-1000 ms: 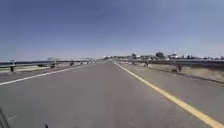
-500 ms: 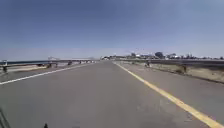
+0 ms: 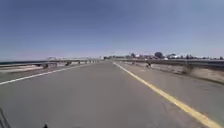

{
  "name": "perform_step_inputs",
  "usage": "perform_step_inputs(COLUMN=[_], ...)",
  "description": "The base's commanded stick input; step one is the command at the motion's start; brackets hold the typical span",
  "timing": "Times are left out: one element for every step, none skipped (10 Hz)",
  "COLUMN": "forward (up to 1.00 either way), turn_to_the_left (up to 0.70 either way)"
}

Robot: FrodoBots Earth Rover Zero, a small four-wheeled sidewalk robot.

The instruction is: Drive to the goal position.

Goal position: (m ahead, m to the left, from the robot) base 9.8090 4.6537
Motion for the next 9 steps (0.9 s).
perform_step_inputs(forward=[0.85,0.85,0.85,0.85,0.85,0.85,0.85,0.85,0.85], turn_to_the_left=[0.0,0.0,0.0,0.0,0.0,0.0,0.0,0.0,0.0])
